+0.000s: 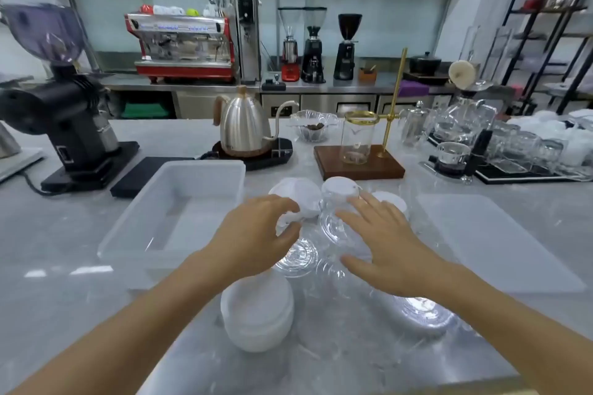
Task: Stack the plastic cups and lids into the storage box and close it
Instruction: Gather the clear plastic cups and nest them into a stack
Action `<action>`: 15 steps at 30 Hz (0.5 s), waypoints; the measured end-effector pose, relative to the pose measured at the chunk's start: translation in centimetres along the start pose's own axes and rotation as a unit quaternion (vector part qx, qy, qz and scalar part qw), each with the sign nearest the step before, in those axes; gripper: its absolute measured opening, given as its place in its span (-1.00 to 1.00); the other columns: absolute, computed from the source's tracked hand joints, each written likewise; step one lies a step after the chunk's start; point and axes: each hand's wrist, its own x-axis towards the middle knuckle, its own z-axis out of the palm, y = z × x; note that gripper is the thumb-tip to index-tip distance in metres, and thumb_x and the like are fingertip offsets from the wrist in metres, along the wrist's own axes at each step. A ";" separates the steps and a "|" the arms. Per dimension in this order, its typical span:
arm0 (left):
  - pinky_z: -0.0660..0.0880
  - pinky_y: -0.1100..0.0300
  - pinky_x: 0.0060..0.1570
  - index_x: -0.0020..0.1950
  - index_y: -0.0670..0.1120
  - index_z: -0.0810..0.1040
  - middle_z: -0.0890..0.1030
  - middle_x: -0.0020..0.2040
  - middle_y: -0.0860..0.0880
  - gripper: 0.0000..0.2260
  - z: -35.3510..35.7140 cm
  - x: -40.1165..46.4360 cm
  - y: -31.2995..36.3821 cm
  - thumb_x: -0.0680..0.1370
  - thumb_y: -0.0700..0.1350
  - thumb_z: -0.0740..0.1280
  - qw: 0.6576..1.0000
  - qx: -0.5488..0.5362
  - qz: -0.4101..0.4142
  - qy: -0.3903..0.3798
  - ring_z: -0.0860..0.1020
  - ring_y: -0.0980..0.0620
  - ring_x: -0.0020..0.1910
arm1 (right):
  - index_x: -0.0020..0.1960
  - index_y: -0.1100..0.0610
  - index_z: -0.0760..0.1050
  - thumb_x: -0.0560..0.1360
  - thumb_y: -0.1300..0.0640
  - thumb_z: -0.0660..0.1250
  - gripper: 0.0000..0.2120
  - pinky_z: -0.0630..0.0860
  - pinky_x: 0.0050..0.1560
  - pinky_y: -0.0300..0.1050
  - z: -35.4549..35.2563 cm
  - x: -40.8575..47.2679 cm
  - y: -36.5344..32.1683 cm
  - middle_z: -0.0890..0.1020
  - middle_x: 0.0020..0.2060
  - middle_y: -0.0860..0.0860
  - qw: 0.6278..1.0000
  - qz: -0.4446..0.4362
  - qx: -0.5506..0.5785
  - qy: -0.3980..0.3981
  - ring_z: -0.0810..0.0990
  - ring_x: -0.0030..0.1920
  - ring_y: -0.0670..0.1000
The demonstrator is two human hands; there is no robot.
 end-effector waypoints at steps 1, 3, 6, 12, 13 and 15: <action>0.53 0.03 0.16 0.33 0.05 0.59 0.65 0.26 0.05 -0.69 0.5 0.1 -0.3 0.61 0.05 0.30 1.000 0.004 -0.008 -0.024 0.58 -0.02 0.22 | 0.59 -0.09 0.09 0.56 -0.22 0.20 -0.34 -0.34 0.50 -0.06 0.3 -0.2 0.0 -0.01 0.62 -0.05 1.000 -0.004 -0.004 -0.024 -0.22 0.61 -0.01; 0.52 0.02 0.18 0.30 0.04 0.59 0.66 0.25 0.03 -0.70 1.3 0.5 -0.7 0.58 0.03 0.32 0.997 0.030 -0.016 -0.071 0.57 -0.02 0.24 | 0.57 -0.10 0.14 0.54 -0.25 0.21 -0.35 -0.26 0.53 -0.04 0.7 -0.6 0.2 0.08 0.60 -0.07 0.998 -0.002 -0.004 -0.070 -0.13 0.61 -0.03; 0.49 0.02 0.24 0.34 0.03 0.55 0.62 0.29 -0.01 -0.62 2.0 1.2 -0.9 0.54 0.06 0.37 0.987 0.050 -0.050 -0.143 0.53 -0.04 0.29 | 0.54 -0.07 0.21 0.51 -0.26 0.25 -0.33 -0.07 0.49 -0.08 1.0 -1.1 0.0 0.27 0.53 -0.04 0.995 0.001 0.017 -0.096 0.10 0.56 -0.02; 0.55 0.04 0.14 0.36 -0.06 0.51 0.61 0.25 -0.08 -0.44 3.6 3.0 -0.9 0.44 0.17 0.46 0.980 0.049 -0.092 -0.172 0.57 -0.10 0.19 | 0.49 -0.08 0.28 0.42 -0.35 0.30 -0.27 0.14 0.42 -0.08 1.5 -1.6 -0.4 0.40 0.38 -0.09 0.995 0.011 0.031 -0.093 0.32 0.44 -0.03; 0.55 0.03 0.11 0.35 -0.07 0.50 0.61 0.21 -0.09 -0.41 3.9 3.3 -1.0 0.43 0.20 0.47 0.978 0.054 -0.096 -0.176 0.57 -0.10 0.17 | 0.50 -0.09 0.28 0.40 -0.37 0.31 -0.25 0.15 0.42 -0.07 1.6 -1.5 -0.5 0.38 0.38 -0.10 0.995 0.018 0.035 -0.094 0.31 0.43 -0.03; 0.55 0.02 0.11 0.35 -0.08 0.49 0.62 0.19 -0.09 -0.35 4.4 3.8 -0.9 0.40 0.26 0.49 0.976 0.059 -0.103 -0.184 0.57 -0.10 0.16 | 0.49 -0.10 0.27 0.36 -0.38 0.33 -0.22 0.17 0.40 -0.07 1.6 -1.5 -0.5 0.38 0.36 -0.10 0.994 0.024 0.039 -0.100 0.32 0.40 -0.03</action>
